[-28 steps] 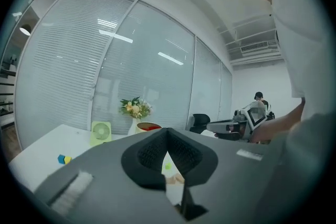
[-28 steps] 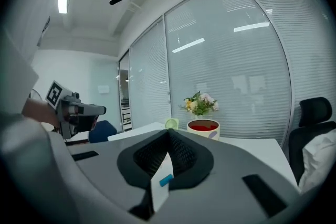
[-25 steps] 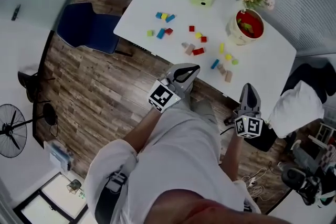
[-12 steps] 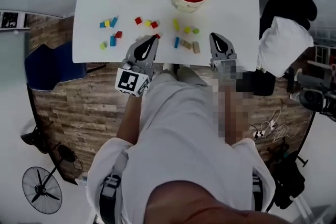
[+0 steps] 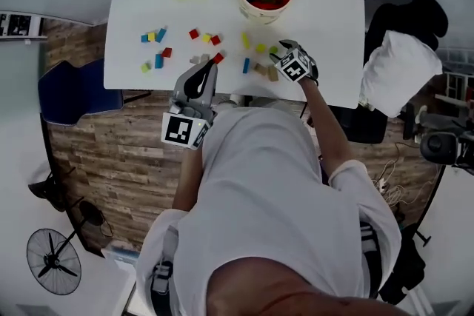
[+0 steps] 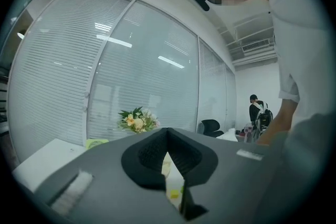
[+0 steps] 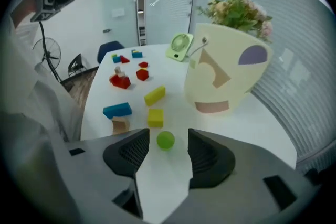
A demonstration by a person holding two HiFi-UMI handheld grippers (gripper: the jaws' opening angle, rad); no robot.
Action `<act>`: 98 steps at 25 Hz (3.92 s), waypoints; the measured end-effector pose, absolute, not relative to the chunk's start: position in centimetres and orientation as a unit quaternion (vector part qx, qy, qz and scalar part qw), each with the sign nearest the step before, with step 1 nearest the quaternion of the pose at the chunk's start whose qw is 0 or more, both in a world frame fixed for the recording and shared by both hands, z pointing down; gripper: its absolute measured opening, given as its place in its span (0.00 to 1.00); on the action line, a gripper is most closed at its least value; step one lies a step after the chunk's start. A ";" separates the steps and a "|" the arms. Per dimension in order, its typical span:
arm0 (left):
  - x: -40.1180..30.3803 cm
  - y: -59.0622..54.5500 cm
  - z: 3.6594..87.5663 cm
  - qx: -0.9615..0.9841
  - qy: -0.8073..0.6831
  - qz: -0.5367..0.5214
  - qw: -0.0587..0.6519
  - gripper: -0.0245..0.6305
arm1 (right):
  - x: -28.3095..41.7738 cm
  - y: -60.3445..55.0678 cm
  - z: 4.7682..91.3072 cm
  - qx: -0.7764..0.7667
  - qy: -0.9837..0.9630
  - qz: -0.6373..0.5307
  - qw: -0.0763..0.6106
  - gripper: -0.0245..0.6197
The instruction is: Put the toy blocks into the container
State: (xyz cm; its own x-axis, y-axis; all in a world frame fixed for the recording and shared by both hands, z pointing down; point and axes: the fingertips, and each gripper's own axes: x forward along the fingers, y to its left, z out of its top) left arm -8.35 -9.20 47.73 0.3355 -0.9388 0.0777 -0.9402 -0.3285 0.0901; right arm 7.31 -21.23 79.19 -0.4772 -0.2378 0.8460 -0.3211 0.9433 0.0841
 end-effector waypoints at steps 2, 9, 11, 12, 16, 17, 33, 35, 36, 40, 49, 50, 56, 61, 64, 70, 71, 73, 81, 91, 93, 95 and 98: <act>-9.1 -8.6 47.4 0.802 -0.595 0.000 0.062 0.03 | 6.8 -21.6 81.1 0.127 -0.846 0.026 0.518 0.40; -11.1 -6.1 47.0 0.759 -0.648 -0.012 0.066 0.04 | 6.0 -21.1 84.5 0.032 -0.816 0.022 0.577 0.35; -11.4 -5.6 47.1 0.751 -0.657 -0.012 0.067 0.04 | 6.1 -21.1 84.6 0.027 -0.821 0.032 0.570 0.28; -11.4 -5.5 47.2 0.749 -0.659 -0.012 0.067 0.04 | 6.2 -21.2 84.7 0.028 -0.824 0.037 0.565 0.26; -11.5 -6.1 47.2 0.753 -0.655 -0.009 0.069 0.04 | 6.3 -21.3 83.8 0.051 -0.847 0.094 0.521 0.26; -11.3 -6.4 47.2 0.756 -0.650 -0.009 0.070 0.04 | 6.2 -21.3 83.3 0.061 -0.855 0.110 0.503 0.26; -4.1 -13.4 48.7 0.855 -0.513 0.020 0.064 0.04 | 11.2 -24.6 61.9 0.265 -0.937 0.226 0.026 0.26; -3.6 -14.0 49.0 0.861 -0.505 0.020 0.065 0.04 | 12.3 -24.6 58.7 0.277 -0.937 0.212 -0.023 0.26; -3.3 -14.2 49.0 0.863 -0.500 0.020 0.065 0.04 | 12.8 -24.6 57.2 0.282 -0.937 0.202 -0.041 0.26; -3.0 -14.5 49.0 0.867 -0.493 0.019 0.063 0.04 | 13.1 -25.2 52.9 0.287 -0.947 0.138 -0.053 0.26; -5.9 -11.7 48.9 0.831 -0.552 0.010 0.070 0.04 | 6.9 -32.3 54.7 0.251 -0.954 -0.020 0.165 0.26; -6.5 -11.1 48.9 0.824 -0.563 0.010 0.070 0.04 | 5.9 -33.3 55.3 0.238 -0.951 -0.038 0.195 0.26; -10.0 -6.4 49.3 0.769 -0.635 0.008 0.079 0.04 | 0.6 -36.8 62.2 0.117 -0.902 -0.109 0.400 0.26; -12.6 -2.9 48.9 0.725 -0.684 0.007 0.081 0.04 | -1.2 -38.8 66.5 0.080 -0.863 -0.085 0.491 0.33; -13.5 -1.8 48.9 0.709 -0.700 0.002 0.083 0.04 | -2.0 -39.2 66.1 0.090 -0.875 -0.038 0.475 0.51; -13.2 -2.7 48.8 0.713 -0.696 0.002 0.083 0.04 | -0.8 -38.5 60.0 0.156 -0.935 0.007 0.317 0.29; -13.0 -3.0 48.8 0.716 -0.693 0.004 0.083 0.04 | 0.0 -38.0 58.4 0.177 -0.947 0.015 0.268 0.15; -12.6 -3.8 49.0 0.724 -0.685 0.007 0.084 0.04 | 2.2 -36.6 55.5 0.209 -0.962 0.036 0.171 0.04; -11.1 -8.0 48.9 0.761 -0.645 0.018 0.076 0.04 | 9.1 -27.6 53.5 0.266 -0.961 0.066 0.048 0.04; -7.2 -12.6 48.1 0.806 -0.589 0.012 0.058 0.04 | 10.3 -23.8 57.5 0.263 -0.951 0.012 0.162 0.04; -6.7 -12.5 48.0 0.808 -0.586 0.010 0.058 0.04 | 9.4 -23.4 60.6 0.230 -0.947 0.004 0.222 0.07; -6.6 -12.4 48.0 0.806 -0.589 0.010 0.058 0.04 | 8.2 -22.8 63.8 0.188 -0.940 -0.001 0.283 0.24; -7.2 -11.6 48.0 0.797 -0.601 0.011 0.061 0.04 | 6.4 -22.1 68.7 0.128 -0.922 -0.010 0.364 0.32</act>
